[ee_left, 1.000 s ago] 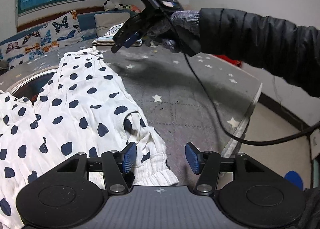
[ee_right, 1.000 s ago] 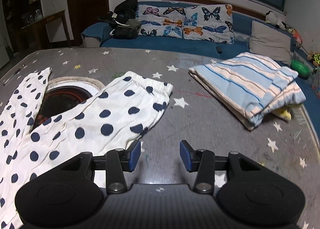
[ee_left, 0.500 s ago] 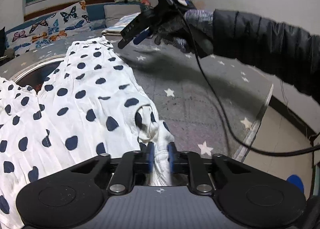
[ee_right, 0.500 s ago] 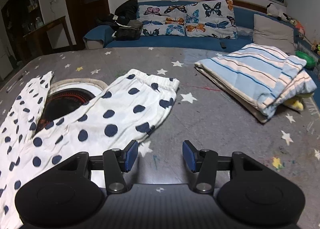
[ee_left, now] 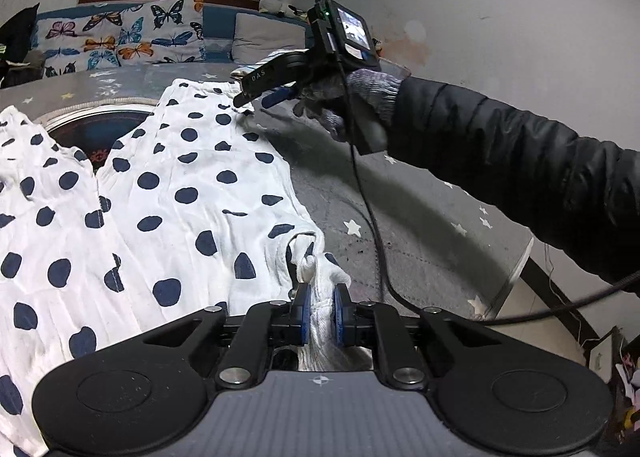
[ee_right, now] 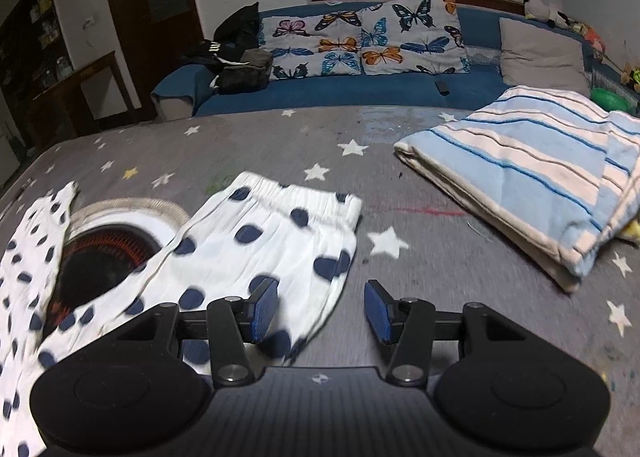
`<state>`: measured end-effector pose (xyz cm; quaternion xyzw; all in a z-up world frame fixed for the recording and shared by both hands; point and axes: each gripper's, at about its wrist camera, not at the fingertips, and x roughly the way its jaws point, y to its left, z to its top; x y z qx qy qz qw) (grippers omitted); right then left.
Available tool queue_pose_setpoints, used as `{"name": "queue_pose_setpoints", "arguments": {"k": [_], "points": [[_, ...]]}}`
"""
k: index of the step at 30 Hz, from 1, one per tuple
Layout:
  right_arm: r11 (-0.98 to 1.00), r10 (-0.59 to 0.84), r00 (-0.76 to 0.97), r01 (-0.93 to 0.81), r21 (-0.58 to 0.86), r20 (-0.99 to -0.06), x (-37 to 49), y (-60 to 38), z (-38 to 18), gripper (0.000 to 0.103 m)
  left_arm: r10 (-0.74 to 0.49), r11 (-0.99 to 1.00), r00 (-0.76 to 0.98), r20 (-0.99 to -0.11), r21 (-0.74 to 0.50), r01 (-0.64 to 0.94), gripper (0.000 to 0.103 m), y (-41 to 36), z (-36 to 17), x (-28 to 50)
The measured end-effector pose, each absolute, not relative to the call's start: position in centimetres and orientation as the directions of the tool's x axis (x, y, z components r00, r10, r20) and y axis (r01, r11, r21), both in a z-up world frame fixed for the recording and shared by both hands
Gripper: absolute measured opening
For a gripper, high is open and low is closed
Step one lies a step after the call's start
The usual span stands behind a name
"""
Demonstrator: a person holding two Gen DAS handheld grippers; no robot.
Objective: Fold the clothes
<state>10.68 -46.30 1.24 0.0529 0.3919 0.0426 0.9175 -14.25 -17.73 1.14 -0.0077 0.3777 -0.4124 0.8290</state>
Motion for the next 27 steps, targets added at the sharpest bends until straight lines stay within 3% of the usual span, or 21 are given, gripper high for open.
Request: {"name": "queue_pose_setpoints", "arguments": {"k": [9,12,14,18,27], "points": [[0.994,0.090,0.707,-0.017,0.111,-0.701,13.5,-46.6,0.5,0.044,-0.689,0.667,0.361,-0.628,-0.355,0.655,0.013,-17.6,0.6,-13.7],[0.996,0.076,0.713,-0.020,0.089,-0.697,13.9,-46.5,0.4,0.036,-0.686,0.670,0.359,-0.633,-0.358,0.650,0.013,-17.8,0.5,-13.8],[0.997,0.070,0.716,-0.021,0.078,-0.694,14.1,-46.5,0.3,0.023,-0.684,0.671,0.357,-0.636,-0.357,0.650,0.013,-18.0,0.5,-13.9],[0.998,0.059,0.719,-0.026,0.059,-0.692,14.4,-46.5,0.4,0.008,-0.678,0.676,0.354,-0.644,-0.357,0.645,0.013,-18.2,0.4,-14.2],[1.000,0.008,0.727,-0.002,0.010,-0.687,15.1,-46.5,0.2,0.007,-0.671,0.682,0.347,-0.655,-0.362,0.636,0.014,-18.2,0.3,-15.4]]}}
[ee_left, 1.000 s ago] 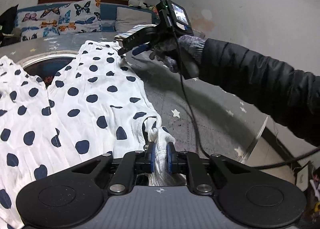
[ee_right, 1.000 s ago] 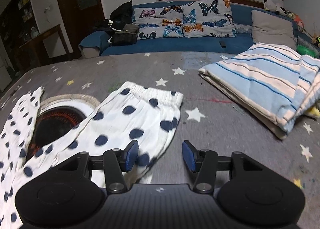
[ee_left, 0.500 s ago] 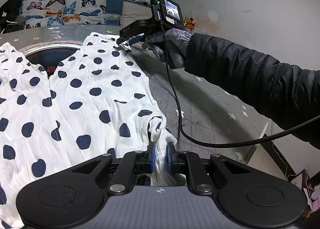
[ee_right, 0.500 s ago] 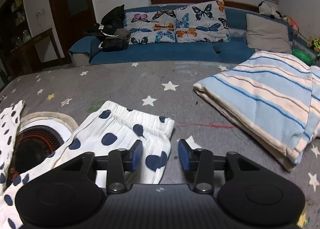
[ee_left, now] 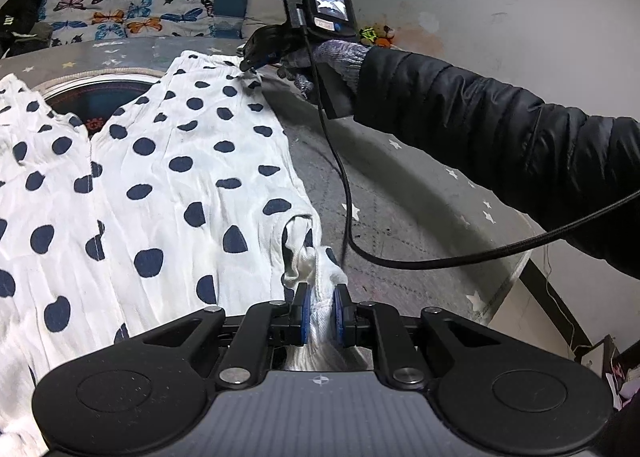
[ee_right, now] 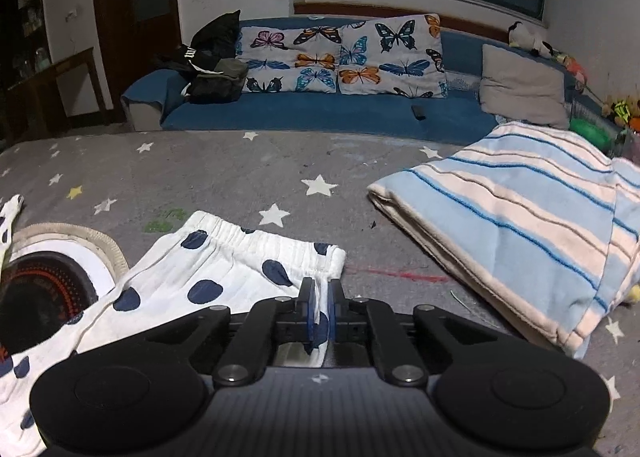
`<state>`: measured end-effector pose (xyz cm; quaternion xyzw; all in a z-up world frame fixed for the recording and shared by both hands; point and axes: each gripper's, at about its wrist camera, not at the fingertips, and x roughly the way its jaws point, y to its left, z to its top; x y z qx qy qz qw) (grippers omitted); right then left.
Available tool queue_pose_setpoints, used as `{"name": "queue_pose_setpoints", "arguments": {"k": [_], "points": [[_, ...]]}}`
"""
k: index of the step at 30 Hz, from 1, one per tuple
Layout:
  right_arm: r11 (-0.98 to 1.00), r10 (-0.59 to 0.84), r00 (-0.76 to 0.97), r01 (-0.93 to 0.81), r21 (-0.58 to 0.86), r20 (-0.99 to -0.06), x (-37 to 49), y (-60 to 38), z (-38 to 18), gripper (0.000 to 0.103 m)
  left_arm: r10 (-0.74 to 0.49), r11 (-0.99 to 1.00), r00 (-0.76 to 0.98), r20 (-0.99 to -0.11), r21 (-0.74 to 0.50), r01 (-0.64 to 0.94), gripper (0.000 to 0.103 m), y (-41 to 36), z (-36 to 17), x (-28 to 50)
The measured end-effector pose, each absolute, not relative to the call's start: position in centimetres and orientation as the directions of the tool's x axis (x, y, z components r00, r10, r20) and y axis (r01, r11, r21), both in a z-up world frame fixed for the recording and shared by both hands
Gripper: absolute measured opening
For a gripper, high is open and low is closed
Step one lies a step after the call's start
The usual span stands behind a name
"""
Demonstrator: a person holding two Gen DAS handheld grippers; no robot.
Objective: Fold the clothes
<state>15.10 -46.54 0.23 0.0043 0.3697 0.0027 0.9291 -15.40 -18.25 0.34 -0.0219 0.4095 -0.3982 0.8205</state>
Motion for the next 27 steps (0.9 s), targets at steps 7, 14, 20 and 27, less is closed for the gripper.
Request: {"name": "queue_pose_setpoints", "arguments": {"k": [7,14,20,27], "points": [[1.000,0.012,0.721,-0.021,-0.005,-0.693,14.5,-46.6,1.1,0.020,-0.665,0.712,0.418,-0.619,-0.355,0.606,0.038,-16.1,1.7,-16.7],[0.999,0.037,0.719,-0.050,0.001,-0.694,12.7,-46.2,1.9,0.034,-0.594,0.793,0.536,-0.599,-0.325,0.515,0.040,-12.5,2.7,-17.0],[0.999,0.029,0.709,-0.030,0.010,-0.705,12.4,-46.5,1.4,0.037,-0.459,0.888,0.644,-0.612,-0.341,0.309,0.038,-7.8,1.9,-15.3],[0.999,0.031,0.699,-0.032,0.013,-0.715,12.3,-46.8,0.7,0.043,-0.337,0.935,0.651,-0.680,-0.325,0.145,0.029,-3.6,-0.2,-14.3]]}}
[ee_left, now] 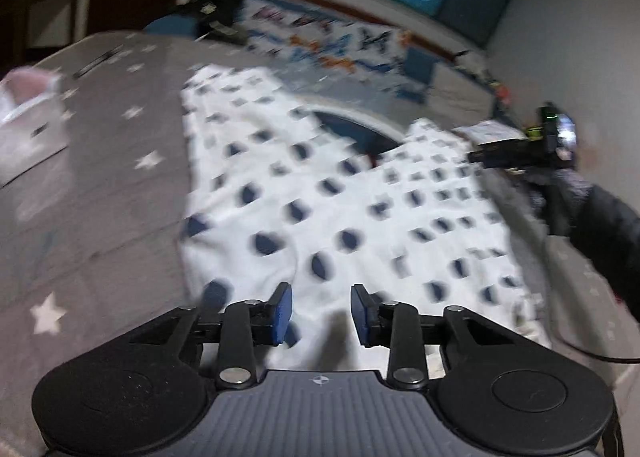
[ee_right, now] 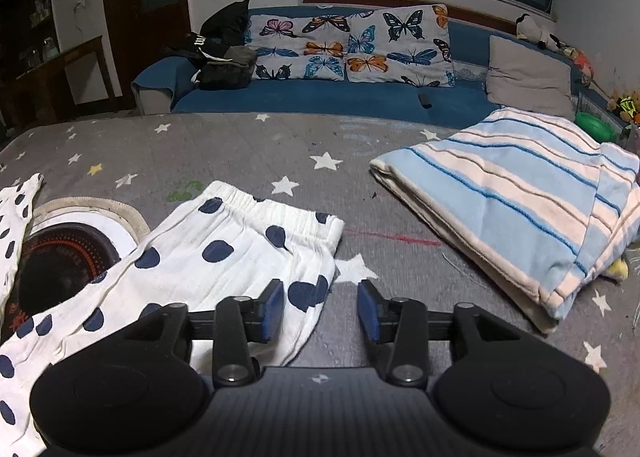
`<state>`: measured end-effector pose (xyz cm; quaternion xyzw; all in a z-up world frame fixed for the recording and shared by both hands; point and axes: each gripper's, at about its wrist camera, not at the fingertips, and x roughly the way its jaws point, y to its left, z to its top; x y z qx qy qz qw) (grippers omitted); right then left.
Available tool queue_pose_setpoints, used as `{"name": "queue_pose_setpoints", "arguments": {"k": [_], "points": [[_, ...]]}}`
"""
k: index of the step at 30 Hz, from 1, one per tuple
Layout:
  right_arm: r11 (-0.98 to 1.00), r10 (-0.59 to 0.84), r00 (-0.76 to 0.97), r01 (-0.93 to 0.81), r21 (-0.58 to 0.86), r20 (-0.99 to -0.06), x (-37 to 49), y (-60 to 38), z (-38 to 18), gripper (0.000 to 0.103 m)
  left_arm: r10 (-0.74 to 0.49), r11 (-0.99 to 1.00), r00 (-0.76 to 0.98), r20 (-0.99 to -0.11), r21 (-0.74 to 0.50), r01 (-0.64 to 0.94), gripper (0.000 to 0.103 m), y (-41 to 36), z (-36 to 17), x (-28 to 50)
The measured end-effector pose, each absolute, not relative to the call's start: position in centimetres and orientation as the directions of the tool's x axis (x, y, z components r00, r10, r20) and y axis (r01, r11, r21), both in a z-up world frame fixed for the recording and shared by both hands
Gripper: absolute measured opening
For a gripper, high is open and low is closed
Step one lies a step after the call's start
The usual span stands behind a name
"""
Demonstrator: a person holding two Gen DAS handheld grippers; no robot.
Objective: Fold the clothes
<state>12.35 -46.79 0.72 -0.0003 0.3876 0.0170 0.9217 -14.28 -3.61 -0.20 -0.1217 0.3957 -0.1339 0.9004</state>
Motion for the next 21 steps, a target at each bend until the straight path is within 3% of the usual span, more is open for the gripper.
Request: {"name": "queue_pose_setpoints", "arguments": {"k": [1,2,9,12,21], "points": [[0.999,0.030,0.697,-0.033,0.010,-0.716,12.4,-46.8,0.6,0.043,-0.329,0.937,0.650,-0.685,-0.322,0.136,0.019,-3.1,-0.4,-14.4],[0.999,0.029,0.697,-0.032,0.008,-0.716,12.3,-46.9,0.6,0.044,-0.321,0.940,0.650,-0.689,-0.318,0.126,0.018,-2.7,-0.6,-14.5],[0.999,0.035,0.701,-0.034,0.015,-0.713,11.9,-47.0,0.8,0.052,-0.248,0.964,0.665,-0.705,-0.246,0.099,0.017,-2.2,-0.1,-15.1],[0.999,0.041,0.700,-0.043,0.015,-0.713,11.7,-46.9,0.7,0.052,-0.284,0.958,0.674,-0.682,-0.238,0.163,0.017,-3.7,1.0,-15.9],[0.998,0.058,0.700,-0.026,0.056,-0.712,12.0,-47.5,0.5,0.053,-0.603,0.778,0.515,-0.609,-0.305,0.550,0.042,-13.7,2.4,-17.6]]}}
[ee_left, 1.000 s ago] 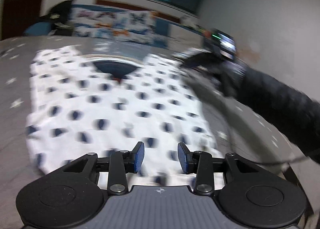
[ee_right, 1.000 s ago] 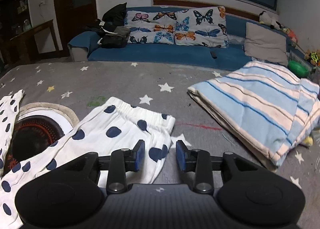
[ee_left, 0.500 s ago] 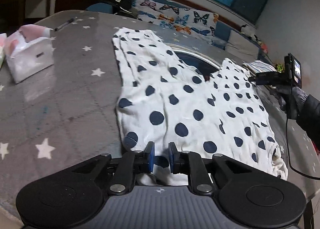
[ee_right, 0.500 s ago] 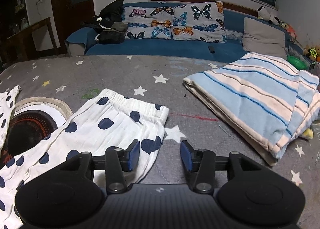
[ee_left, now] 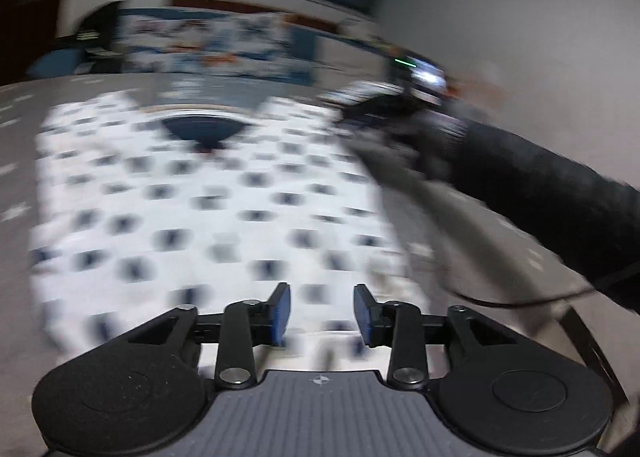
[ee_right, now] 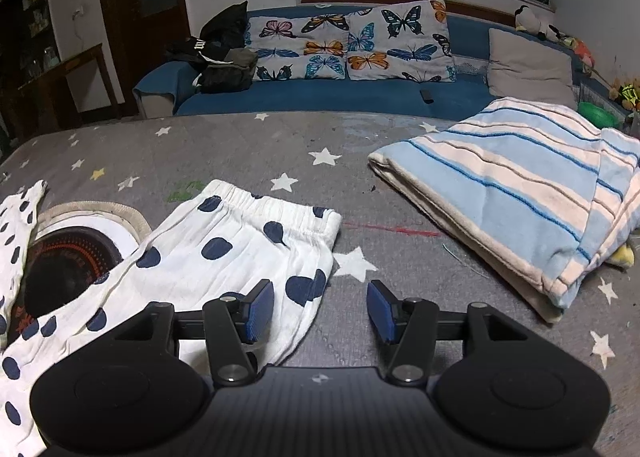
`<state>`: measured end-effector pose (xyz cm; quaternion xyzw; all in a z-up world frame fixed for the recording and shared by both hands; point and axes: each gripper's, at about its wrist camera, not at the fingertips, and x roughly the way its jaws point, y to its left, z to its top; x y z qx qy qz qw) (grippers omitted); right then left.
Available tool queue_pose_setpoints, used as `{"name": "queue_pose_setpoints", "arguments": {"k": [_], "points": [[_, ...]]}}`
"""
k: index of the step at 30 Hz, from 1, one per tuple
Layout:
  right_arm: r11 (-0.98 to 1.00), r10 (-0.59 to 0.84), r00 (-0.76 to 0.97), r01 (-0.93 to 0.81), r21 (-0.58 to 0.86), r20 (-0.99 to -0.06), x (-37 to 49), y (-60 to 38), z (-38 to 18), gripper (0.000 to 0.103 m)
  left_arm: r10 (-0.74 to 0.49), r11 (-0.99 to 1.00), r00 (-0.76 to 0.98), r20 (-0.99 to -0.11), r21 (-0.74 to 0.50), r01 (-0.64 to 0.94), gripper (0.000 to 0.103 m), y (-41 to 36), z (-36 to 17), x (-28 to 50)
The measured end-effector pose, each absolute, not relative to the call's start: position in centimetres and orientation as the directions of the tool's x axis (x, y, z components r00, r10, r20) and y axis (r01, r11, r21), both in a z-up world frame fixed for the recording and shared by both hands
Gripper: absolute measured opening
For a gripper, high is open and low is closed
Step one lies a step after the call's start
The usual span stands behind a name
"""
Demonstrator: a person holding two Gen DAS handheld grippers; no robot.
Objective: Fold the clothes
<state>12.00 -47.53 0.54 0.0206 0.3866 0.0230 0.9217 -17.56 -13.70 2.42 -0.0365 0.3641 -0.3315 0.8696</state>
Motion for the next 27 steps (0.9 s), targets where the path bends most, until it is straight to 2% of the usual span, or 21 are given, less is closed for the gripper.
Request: {"name": "queue_pose_setpoints", "arguments": {"k": [3,8,11,12,13,14,16,21,24,25,26,27], "points": [[0.997,0.069,0.700,-0.030,0.068,-0.710,11.9,-47.8,0.7,0.053,-0.659,0.698,0.436,-0.613,-0.281,0.659,0.054,-17.0,2.3,-18.2],[0.996,0.090,0.702,-0.045,0.082,-0.706,12.0,-48.0,0.8,0.052,-0.626,0.664,0.413,-0.662,-0.174,0.728,0.054,-20.3,0.8,-18.9],[0.995,0.098,0.702,-0.052,0.087,-0.705,12.2,-47.9,0.7,0.052,-0.579,0.673,0.426,-0.696,-0.113,0.731,0.048,-21.4,-0.3,-18.8],[0.995,0.098,0.703,-0.050,0.088,-0.704,12.4,-47.9,0.7,0.051,-0.572,0.680,0.423,-0.703,-0.118,0.724,0.036,-21.4,-0.6,-18.6],[0.995,0.096,0.705,-0.048,0.088,-0.703,12.5,-47.8,0.6,0.051,-0.567,0.688,0.422,-0.707,-0.125,0.714,0.028,-21.3,-0.8,-18.4],[0.995,0.093,0.707,-0.043,0.088,-0.701,12.7,-47.8,0.6,0.051,-0.566,0.694,0.421,-0.708,-0.134,0.708,0.026,-21.1,-0.9,-18.3],[0.996,0.085,0.711,-0.033,0.088,-0.698,13.2,-47.7,0.5,0.051,-0.576,0.696,0.419,-0.702,-0.152,0.702,0.016,-20.6,-0.7,-18.1],[0.996,0.065,0.722,-0.007,0.087,-0.689,14.6,-47.8,0.2,0.051,-0.597,0.698,0.423,-0.682,-0.181,0.693,0.013,-19.8,0.1,-17.8],[0.998,0.049,0.727,-0.002,0.069,-0.685,15.3,-47.5,0.1,0.041,-0.609,0.698,0.425,-0.670,-0.198,0.688,0.012,-19.5,0.5,-17.6],[0.998,0.047,0.728,-0.005,0.064,-0.684,15.4,-47.4,0.1,0.036,-0.613,0.698,0.426,-0.665,-0.203,0.687,0.012,-19.3,0.6,-17.5],[0.998,0.045,0.729,-0.007,0.058,-0.683,15.5,-47.2,0.0,0.026,-0.617,0.698,0.426,-0.662,-0.209,0.685,0.012,-19.2,0.7,-17.5],[0.998,0.044,0.730,-0.009,0.054,-0.682,15.6,-47.1,0.0,0.023,-0.620,0.699,0.427,-0.658,-0.215,0.682,0.012,-19.0,0.8,-17.4]]}}
